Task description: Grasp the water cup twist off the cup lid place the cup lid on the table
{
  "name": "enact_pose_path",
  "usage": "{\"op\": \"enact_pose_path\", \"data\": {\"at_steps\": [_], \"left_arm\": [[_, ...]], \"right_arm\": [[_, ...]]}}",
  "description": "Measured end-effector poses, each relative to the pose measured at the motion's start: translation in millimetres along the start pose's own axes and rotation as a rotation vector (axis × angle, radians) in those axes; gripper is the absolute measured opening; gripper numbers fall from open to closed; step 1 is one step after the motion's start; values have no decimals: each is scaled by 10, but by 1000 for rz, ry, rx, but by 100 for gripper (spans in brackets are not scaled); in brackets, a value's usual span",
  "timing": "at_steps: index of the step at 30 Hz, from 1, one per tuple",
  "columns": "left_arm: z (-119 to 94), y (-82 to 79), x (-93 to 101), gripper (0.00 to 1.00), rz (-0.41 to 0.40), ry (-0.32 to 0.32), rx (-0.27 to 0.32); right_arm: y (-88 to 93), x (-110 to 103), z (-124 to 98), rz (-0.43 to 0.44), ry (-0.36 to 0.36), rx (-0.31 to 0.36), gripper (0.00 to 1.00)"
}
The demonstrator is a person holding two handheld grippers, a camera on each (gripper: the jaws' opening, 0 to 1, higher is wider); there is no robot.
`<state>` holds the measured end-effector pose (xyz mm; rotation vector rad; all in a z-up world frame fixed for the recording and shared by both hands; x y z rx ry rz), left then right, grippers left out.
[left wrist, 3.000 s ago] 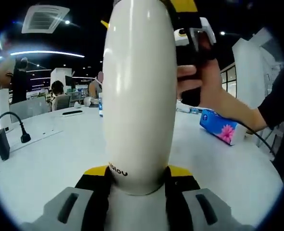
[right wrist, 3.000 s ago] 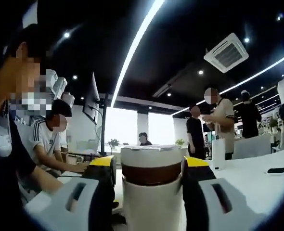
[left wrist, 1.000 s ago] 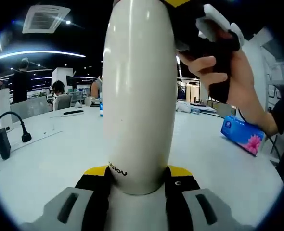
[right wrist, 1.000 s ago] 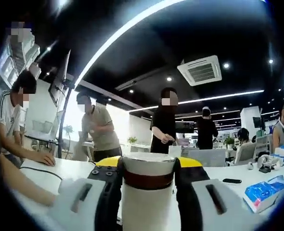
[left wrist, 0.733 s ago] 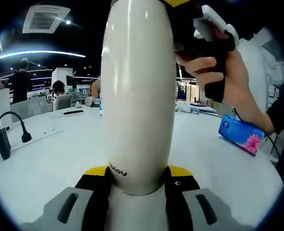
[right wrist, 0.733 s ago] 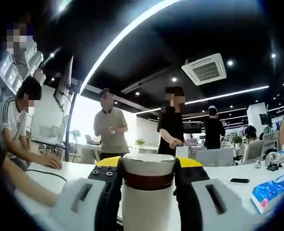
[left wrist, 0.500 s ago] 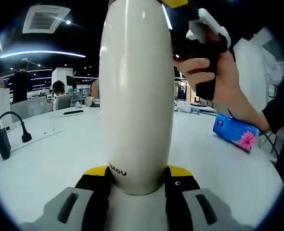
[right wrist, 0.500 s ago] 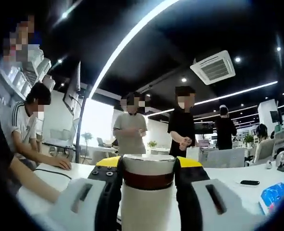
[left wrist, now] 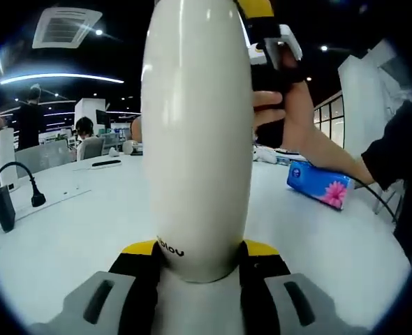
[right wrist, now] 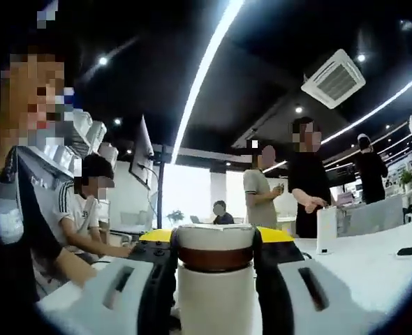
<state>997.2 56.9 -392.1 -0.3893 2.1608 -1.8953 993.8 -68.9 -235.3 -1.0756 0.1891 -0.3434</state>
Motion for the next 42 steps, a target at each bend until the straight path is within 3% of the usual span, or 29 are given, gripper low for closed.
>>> {"op": "enact_pose_path", "data": {"at_steps": [9, 18, 23, 36, 42], "left_arm": [[5, 0, -6, 46, 0, 0, 0], [32, -5, -37, 46, 0, 1, 1], [39, -5, -42, 46, 0, 6, 1], [35, -12, -32, 46, 3, 5, 1], [19, -13, 11, 46, 3, 4, 1]], "right_arm": [[29, 82, 24, 100, -173, 25, 46], [43, 136, 38, 147, -249, 32, 47], [23, 175, 24, 172, -238, 44, 58], [64, 84, 26, 135, -177, 13, 59], [95, 36, -31, 76, -36, -17, 60]]}}
Point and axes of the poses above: the point that each gripper's makers call its tool centre point, and the gripper's own axes: z roughly forward along the fingers, x roughly to its right, y roughly out of its underside, the point moved 9 cm from there along -z, roughly backward along the fingers, and after that the axes turned 7 degrees about x, right-handed, at the moved point
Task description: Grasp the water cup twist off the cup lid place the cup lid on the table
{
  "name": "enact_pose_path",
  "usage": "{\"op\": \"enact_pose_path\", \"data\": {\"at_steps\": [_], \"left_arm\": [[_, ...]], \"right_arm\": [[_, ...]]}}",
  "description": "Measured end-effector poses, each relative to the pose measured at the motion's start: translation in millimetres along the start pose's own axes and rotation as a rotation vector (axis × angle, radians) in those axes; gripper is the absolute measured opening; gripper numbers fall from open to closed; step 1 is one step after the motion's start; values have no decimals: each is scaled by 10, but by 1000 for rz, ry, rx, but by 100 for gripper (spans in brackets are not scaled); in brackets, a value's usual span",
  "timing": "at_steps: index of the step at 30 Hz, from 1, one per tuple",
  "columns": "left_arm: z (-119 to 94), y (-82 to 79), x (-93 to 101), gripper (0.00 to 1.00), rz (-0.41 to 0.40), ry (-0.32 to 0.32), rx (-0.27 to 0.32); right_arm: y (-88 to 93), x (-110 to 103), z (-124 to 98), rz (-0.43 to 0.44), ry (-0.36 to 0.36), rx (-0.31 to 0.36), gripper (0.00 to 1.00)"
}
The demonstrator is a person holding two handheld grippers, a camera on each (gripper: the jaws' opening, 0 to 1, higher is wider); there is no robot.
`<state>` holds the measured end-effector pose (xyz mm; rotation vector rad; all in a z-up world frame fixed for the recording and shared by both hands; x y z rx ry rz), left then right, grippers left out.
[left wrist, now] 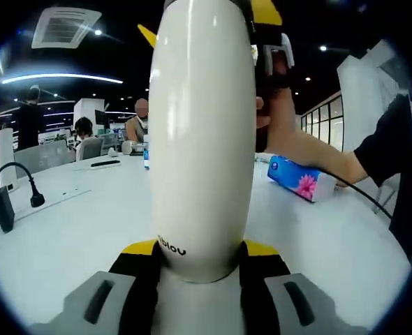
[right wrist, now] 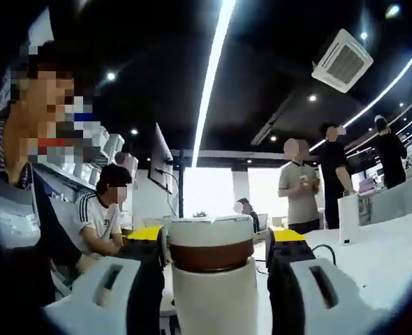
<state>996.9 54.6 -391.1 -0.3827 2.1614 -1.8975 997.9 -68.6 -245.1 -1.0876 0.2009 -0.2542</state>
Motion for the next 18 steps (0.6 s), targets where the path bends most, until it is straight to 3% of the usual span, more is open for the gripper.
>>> {"op": "enact_pose_path", "data": {"at_steps": [9, 18], "left_arm": [[-17, 5, 26, 46, -1, -4, -1], [-26, 9, 30, 46, -2, -10, 0]], "right_arm": [[-78, -169, -137, -177, 205, -34, 61], [-103, -388, -225, -253, 412, -56, 60]]}}
Point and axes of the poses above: the point that each gripper's makers call its tool centre point, and the gripper's own axes: z roughly forward along the fingers, x roughly to its right, y roughly out of its underside, the point moved 9 cm from there along -z, roughly backward along the fingers, and after that the axes turned 7 degrees about x, right-handed, at the moved point
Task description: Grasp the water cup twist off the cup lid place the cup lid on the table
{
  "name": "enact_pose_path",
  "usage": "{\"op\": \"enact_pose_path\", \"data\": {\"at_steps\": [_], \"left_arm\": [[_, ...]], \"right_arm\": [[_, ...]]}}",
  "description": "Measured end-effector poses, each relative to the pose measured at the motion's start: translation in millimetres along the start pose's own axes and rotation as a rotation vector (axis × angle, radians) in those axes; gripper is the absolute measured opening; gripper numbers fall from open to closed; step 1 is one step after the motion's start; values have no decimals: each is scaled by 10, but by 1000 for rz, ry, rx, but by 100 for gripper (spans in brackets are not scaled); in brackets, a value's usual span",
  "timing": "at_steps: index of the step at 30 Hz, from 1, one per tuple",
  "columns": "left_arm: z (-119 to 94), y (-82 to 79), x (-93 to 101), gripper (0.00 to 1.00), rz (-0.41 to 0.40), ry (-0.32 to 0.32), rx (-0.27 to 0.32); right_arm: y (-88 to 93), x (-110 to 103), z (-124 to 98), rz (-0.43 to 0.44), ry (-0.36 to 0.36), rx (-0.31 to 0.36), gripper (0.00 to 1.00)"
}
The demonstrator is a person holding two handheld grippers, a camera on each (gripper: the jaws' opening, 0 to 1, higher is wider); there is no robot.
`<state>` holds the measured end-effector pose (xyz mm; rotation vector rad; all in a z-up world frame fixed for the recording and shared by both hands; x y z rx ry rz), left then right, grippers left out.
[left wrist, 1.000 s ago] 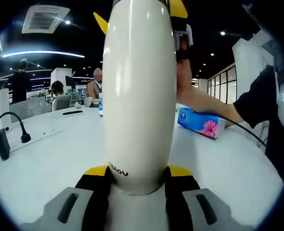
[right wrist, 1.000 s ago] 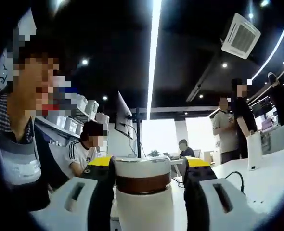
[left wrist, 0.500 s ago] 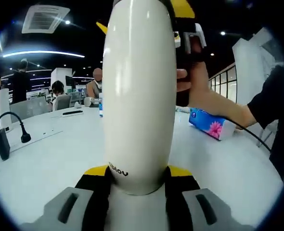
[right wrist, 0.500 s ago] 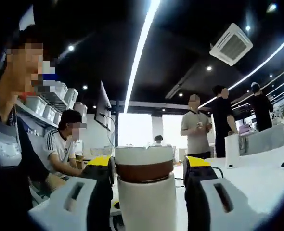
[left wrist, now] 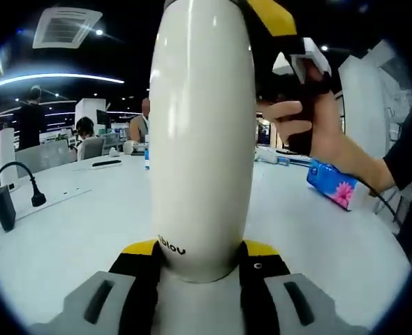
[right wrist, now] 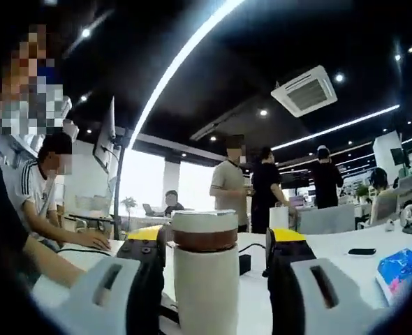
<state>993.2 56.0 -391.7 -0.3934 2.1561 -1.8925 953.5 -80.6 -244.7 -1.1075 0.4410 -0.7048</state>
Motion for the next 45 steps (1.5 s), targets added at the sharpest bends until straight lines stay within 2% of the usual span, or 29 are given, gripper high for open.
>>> {"op": "enact_pose_path", "data": {"at_steps": [5, 10, 16, 25, 31, 37, 40, 45], "left_arm": [[-1, 1, 0, 46, 0, 0, 0], [-3, 0, 5, 46, -1, -7, 1], [-4, 0, 2, 46, -1, -6, 1], [-7, -2, -5, 46, -1, -6, 1], [-11, -2, -10, 46, -1, -6, 1], [-10, -3, -18, 46, -1, -5, 0], [-9, -3, -18, 46, -1, -5, 0], [-6, -2, -19, 46, -1, -5, 0]], "right_arm": [[-57, -136, -20, -35, 52, 1, 60], [-54, -172, -33, -108, 137, -17, 58], [-4, -198, -4, -104, 192, -41, 57], [16, -271, 90, -93, 201, -40, 57], [-15, -315, 181, -135, 183, -19, 57], [-48, -270, 218, -151, 216, -3, 57], [-103, -270, 223, -168, 241, 4, 53], [-86, -255, 227, -172, 252, -12, 48]]}}
Point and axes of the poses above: the point that each gripper's makers call its tool centre point, and the gripper's own axes: z roughly forward along the fingers, x roughly to its right, y roughly out of its underside, the point moved 9 cm from there along -z, roughly backward along the fingers, and after that the axes turned 7 degrees about x, right-handed, at the moved point
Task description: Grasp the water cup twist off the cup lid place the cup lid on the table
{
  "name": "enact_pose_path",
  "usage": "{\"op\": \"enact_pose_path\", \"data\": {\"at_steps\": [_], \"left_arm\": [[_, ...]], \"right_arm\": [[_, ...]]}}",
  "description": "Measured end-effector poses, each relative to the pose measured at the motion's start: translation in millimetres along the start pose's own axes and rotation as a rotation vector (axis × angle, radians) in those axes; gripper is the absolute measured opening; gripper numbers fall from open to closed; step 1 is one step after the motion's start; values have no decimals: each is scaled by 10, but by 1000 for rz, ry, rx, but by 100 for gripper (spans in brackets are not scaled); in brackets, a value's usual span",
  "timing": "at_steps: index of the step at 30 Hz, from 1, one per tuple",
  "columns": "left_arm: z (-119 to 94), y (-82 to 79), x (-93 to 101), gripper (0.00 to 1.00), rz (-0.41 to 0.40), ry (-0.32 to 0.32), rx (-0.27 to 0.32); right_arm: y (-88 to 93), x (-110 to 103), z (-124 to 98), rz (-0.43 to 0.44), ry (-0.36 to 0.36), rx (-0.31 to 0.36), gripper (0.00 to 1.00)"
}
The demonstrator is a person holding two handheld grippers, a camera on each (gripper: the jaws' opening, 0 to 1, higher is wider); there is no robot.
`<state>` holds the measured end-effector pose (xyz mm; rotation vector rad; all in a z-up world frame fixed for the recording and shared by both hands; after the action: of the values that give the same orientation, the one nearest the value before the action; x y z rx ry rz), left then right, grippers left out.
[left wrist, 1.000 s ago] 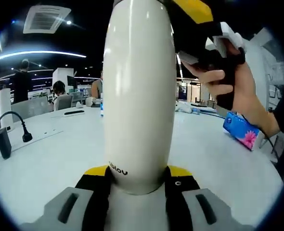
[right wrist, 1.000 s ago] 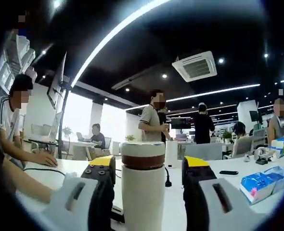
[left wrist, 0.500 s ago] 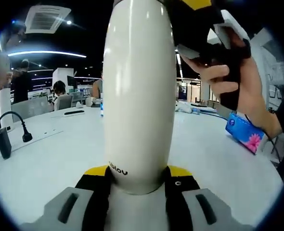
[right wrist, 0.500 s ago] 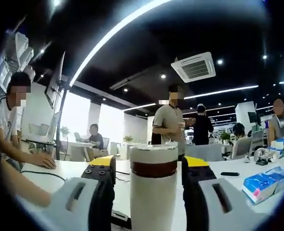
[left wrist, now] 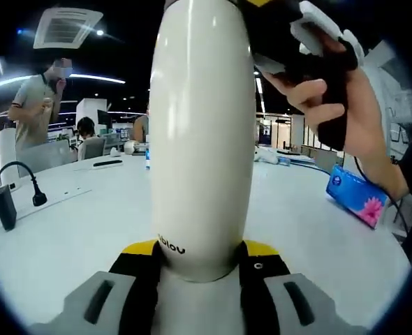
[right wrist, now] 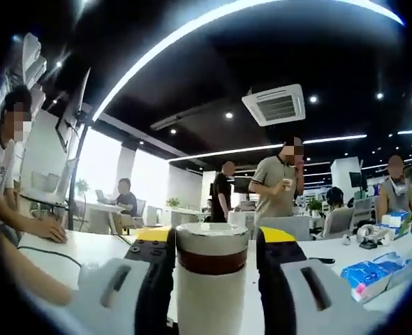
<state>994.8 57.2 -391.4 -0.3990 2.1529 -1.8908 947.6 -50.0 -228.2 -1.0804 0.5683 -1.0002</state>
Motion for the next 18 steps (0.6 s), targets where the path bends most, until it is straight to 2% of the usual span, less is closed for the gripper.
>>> {"op": "enact_pose_path", "data": {"at_steps": [11, 18], "left_arm": [[5, -1, 2, 46, 1, 1, 0], [6, 2, 3, 46, 1, 2, 0]], "right_arm": [[33, 37, 22, 4, -79, 15, 45], [70, 112, 47, 87, -168, 46, 44]]}}
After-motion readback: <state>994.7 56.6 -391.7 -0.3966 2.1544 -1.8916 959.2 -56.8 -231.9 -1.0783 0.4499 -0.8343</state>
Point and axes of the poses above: the point that each gripper's makers call its tool centre point, and the gripper's own axes: z roughly forward along the fingers, x roughly to its right, y roughly out of its underside, the point moved 9 cm from there along -z, roughly backward along the fingers, and after that the axes turned 7 degrees about x, right-handed, at the moved point
